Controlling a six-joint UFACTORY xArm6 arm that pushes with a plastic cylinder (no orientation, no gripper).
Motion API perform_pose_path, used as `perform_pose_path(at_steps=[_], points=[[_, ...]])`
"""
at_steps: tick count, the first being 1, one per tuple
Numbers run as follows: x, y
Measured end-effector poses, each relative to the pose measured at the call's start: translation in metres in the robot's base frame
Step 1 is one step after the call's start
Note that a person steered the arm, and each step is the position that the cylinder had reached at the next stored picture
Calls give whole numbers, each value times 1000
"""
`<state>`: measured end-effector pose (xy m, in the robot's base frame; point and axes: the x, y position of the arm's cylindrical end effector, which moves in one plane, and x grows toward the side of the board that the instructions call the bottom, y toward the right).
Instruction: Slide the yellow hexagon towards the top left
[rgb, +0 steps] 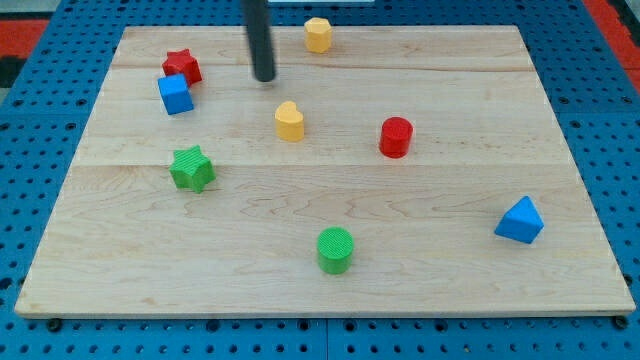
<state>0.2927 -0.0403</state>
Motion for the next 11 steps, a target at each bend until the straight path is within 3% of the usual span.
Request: perform_pose_path(at_steps=[1, 3, 4, 6, 8, 11], points=[[-9, 62], [-70, 90], [-91, 83], [-88, 21], [-69, 37], [-75, -17]])
